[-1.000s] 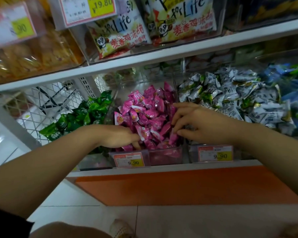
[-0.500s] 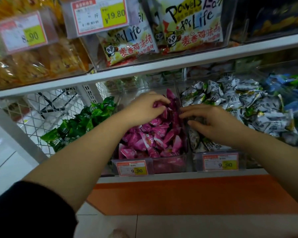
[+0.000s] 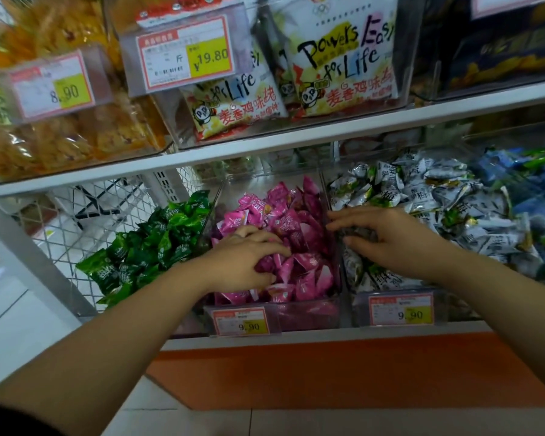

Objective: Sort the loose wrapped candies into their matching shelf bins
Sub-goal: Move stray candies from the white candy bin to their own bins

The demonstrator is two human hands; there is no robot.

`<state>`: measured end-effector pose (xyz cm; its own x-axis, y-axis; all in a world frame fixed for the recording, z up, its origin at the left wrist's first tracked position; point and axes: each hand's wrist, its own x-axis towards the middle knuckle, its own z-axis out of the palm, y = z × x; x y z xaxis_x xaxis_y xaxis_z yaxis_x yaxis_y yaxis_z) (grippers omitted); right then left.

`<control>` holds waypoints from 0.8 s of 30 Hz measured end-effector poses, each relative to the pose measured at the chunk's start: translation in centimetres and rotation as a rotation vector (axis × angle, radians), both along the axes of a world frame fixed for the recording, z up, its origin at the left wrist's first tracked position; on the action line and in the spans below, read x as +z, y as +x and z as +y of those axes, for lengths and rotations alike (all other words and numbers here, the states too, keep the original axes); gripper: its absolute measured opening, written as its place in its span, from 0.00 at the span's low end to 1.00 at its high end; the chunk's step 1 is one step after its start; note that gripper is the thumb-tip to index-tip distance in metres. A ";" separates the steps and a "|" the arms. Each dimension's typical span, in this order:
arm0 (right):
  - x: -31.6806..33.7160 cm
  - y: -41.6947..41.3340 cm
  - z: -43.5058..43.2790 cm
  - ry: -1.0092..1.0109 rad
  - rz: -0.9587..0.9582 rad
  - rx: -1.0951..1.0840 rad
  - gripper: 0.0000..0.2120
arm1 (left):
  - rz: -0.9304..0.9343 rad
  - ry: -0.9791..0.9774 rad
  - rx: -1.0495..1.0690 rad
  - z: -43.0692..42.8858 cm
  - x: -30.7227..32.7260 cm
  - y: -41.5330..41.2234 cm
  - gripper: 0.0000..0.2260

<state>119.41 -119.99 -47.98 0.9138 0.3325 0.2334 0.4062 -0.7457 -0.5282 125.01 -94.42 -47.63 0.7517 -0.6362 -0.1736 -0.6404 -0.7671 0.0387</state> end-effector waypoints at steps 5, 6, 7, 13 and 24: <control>0.1 -0.3 0.0 -0.020 0.021 0.001 0.18 | -0.087 -0.012 -0.041 1.6 0.5 -0.7 0.22; 0.1 -0.3 0.0 -0.024 0.028 0.001 0.18 | -0.063 -0.012 -0.028 1.7 0.7 -0.8 0.21; 0.0 -0.3 -0.1 -0.023 0.030 0.002 0.18 | -0.028 -0.037 -0.010 1.7 1.2 -0.8 0.18; -0.1 0.2 0.0 0.016 0.014 0.002 0.17 | 0.168 -0.307 -0.062 -3.6 2.6 -1.0 0.13; -0.5 0.1 -0.5 -0.002 0.028 0.037 0.18 | 0.091 0.025 -0.101 -4.7 0.2 0.8 0.07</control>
